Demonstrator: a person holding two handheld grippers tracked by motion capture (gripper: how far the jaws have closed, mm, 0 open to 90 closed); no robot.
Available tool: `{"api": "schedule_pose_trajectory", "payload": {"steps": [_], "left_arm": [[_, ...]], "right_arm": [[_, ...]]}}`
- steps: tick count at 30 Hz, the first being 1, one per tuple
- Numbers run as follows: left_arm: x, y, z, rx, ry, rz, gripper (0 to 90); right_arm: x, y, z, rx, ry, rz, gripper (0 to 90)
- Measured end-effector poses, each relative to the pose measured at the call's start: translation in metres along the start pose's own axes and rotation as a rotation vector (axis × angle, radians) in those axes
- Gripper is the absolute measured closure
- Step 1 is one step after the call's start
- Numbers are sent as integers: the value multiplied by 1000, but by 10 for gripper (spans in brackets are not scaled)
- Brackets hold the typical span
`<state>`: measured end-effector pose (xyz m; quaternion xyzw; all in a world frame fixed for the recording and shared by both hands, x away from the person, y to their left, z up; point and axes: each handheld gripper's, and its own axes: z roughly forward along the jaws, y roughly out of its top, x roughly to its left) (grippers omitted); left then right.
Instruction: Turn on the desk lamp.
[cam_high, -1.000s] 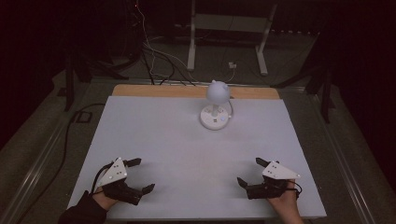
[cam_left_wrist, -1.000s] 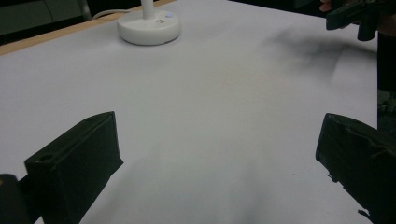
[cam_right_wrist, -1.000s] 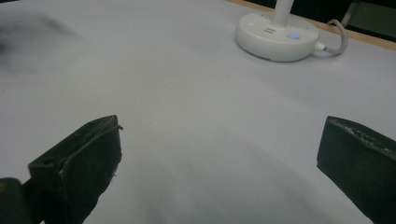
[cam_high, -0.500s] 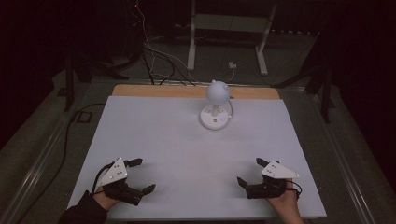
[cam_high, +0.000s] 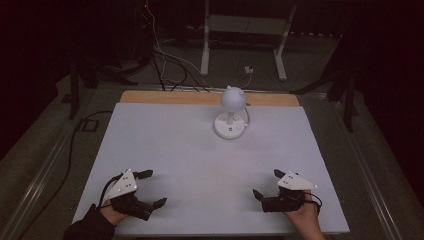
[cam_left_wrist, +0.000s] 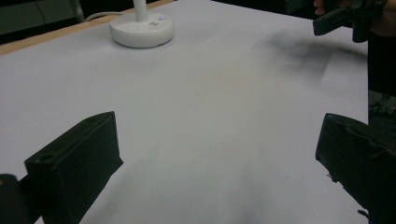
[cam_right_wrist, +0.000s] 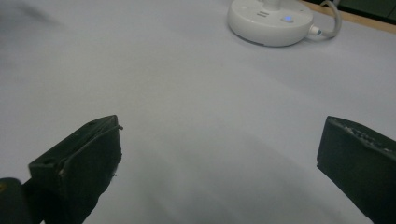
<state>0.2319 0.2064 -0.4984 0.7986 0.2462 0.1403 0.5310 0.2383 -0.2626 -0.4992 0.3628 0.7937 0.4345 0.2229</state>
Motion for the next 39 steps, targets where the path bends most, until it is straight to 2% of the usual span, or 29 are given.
{"api": "schedule_pose_trajectory", "payload": {"steps": [3,13,18,30,39], "left_arm": [[0,0,0,-5,0,-2,4],[-1,1,0,-11,-3,-2,4],[-1,1,0,-14,-5,1,4],[-2,1,0,-17,-7,-2,4],[-2,1,0,-16,-4,-3,4]], "right_arm": [[0,3,0,5,-11,-18,0],[-4,19,-9,-29,-11,8,0],[-4,27,-12,-34,-3,6,0],[-11,52,-10,-57,7,0,0],[-12,68,0,-60,17,-5,3]]}}
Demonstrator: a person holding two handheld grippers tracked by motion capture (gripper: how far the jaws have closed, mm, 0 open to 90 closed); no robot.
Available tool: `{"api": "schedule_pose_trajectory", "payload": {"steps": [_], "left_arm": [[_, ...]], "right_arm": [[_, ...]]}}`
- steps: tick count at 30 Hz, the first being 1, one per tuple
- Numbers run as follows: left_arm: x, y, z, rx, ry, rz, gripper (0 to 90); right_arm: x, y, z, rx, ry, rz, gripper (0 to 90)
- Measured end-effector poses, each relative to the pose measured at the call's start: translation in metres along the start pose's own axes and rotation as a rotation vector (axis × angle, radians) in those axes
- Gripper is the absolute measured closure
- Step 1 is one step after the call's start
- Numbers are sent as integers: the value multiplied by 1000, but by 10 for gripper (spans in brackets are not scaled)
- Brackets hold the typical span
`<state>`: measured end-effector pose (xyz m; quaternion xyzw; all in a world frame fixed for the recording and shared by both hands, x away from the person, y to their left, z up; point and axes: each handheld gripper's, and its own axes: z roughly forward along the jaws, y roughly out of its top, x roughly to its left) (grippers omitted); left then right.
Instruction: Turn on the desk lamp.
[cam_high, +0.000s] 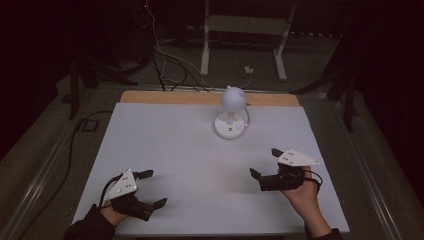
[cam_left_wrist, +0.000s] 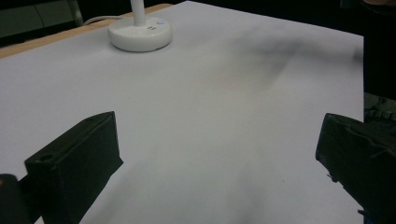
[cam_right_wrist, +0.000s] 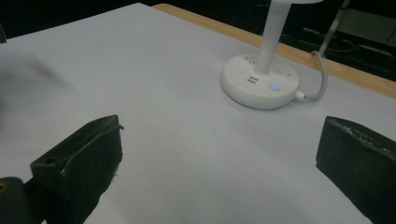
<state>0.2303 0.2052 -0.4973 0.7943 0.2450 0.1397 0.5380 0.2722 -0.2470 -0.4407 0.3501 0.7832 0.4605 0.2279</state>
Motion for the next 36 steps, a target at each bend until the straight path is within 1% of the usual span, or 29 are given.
{"api": "schedule_pose_trajectory", "payload": {"steps": [3,9,13,16,24,26,28,31,36], "left_arm": [[0,0,0,0,0,-2,4],[0,0,0,-1,0,-4,4],[0,0,0,0,1,-3,4],[1,0,0,0,0,-4,4],[1,0,-1,-2,0,-4,4],[1,0,0,-3,-2,-6,4],[1,0,0,-3,-1,-6,4],[1,0,0,-3,-2,-5,4],[1,0,0,3,-5,0,4]], "right_arm": [[1,5,3,1,1,-11,3],[2,16,8,-2,6,-13,3],[3,23,13,0,7,-23,3],[4,28,17,0,3,-13,3],[6,39,28,-3,-24,-3,3],[7,44,34,-7,-37,-5,3],[8,47,37,-10,-34,-1,3],[10,52,43,-15,-43,-7,3],[13,61,52,-32,-63,16,3]]}}
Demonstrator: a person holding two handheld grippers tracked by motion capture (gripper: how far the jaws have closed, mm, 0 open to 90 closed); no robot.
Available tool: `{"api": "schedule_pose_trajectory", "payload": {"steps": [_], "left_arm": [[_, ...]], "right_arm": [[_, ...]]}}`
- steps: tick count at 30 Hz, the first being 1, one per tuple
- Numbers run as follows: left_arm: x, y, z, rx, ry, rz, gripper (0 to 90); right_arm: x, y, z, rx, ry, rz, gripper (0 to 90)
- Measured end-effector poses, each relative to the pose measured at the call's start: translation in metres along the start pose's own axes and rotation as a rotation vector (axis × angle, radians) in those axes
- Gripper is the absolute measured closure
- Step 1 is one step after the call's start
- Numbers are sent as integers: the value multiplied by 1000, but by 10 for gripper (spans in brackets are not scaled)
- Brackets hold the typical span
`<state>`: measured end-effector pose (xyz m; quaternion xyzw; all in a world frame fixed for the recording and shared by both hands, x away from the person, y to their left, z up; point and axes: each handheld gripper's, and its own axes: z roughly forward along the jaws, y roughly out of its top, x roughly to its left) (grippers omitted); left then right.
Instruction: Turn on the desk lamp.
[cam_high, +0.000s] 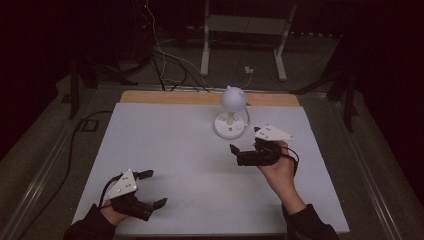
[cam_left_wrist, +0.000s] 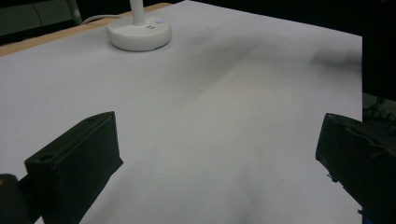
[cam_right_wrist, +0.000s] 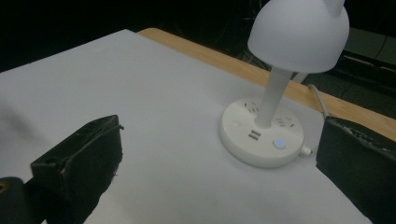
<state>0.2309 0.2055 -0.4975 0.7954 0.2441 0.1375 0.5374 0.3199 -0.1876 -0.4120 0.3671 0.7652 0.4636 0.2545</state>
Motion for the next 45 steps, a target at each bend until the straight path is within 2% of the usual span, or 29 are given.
{"api": "schedule_pose_trajectory", "payload": {"steps": [8,19,25,28,33,40,45], "left_arm": [[0,0,-1,-6,-3,-5,4],[0,1,-1,-6,-6,-1,4],[0,1,-2,-9,-5,-4,4],[0,1,-2,-8,-4,-3,4],[-1,1,-2,-12,-6,-4,4],[0,1,-2,-5,-5,-1,4],[0,1,-2,-10,-5,-4,4]], "right_arm": [[8,12,19,-13,-58,37,3],[19,16,42,-32,-141,77,4],[23,17,57,-45,-163,116,2],[25,16,64,-62,-153,149,1],[27,16,74,-91,-181,155,0],[28,14,85,-70,-196,169,0],[28,13,96,-78,-251,209,0]]}}
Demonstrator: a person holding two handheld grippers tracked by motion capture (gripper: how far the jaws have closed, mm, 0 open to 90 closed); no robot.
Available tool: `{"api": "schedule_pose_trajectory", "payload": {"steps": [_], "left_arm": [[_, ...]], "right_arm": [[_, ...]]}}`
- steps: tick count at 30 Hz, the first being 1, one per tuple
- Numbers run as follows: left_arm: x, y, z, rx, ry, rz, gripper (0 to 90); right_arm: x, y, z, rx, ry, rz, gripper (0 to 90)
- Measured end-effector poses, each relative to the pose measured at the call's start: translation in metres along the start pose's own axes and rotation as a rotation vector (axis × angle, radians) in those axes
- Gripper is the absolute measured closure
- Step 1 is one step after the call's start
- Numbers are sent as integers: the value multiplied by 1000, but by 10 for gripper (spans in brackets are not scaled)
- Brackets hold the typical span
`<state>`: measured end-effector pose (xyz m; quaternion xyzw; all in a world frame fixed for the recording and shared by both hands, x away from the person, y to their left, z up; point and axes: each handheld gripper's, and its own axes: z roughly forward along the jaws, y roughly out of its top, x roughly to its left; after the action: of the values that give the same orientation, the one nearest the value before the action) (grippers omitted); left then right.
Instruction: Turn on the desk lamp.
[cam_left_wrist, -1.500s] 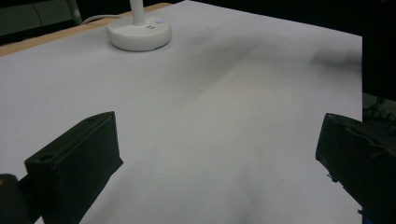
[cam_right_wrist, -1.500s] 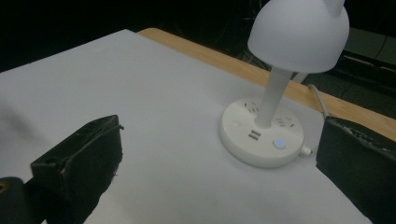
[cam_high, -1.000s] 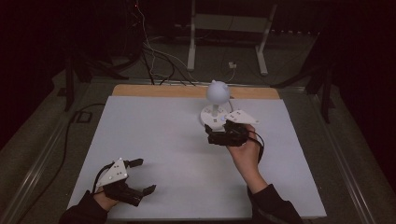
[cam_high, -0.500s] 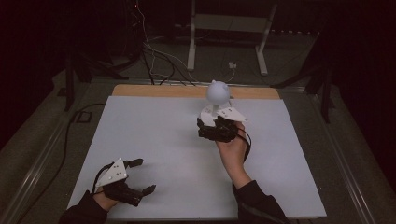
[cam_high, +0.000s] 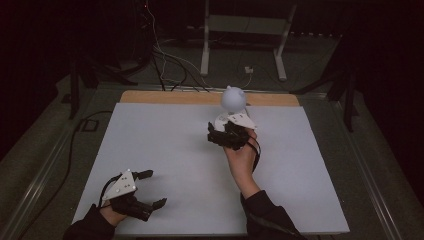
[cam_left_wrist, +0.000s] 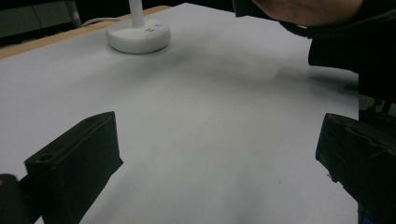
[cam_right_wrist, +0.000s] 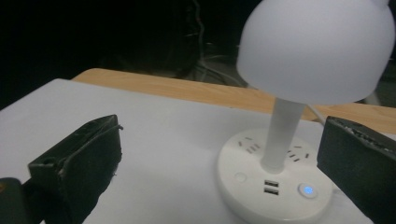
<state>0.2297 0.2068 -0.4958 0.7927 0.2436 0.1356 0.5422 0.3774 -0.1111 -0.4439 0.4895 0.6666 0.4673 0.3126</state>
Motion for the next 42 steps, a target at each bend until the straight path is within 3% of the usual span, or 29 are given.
{"api": "schedule_pose_trajectory", "payload": {"steps": [9,12,16,17,21,27,37,40,42], "left_arm": [[0,0,0,-1,-2,-1,4],[0,0,0,0,-1,0,4],[0,0,0,-2,-4,0,4],[0,0,-1,-2,-4,0,4],[1,0,-1,-3,-4,-1,4],[0,0,-1,-4,-4,-1,4],[1,0,-1,-7,-5,-2,4],[1,0,-1,-7,-3,-3,4],[1,0,-1,-6,-3,-2,4]], "right_arm": [[5,-1,13,-10,-61,16,0],[6,-1,18,12,-83,26,0],[7,-2,23,20,-102,37,60],[7,-3,25,35,-114,51,116],[7,-3,29,49,-130,69,190],[7,-4,32,73,-168,91,427],[3,-4,42,114,-172,110,728],[1,-6,44,133,-160,112,894],[0,-7,46,131,-151,106,900]]}}
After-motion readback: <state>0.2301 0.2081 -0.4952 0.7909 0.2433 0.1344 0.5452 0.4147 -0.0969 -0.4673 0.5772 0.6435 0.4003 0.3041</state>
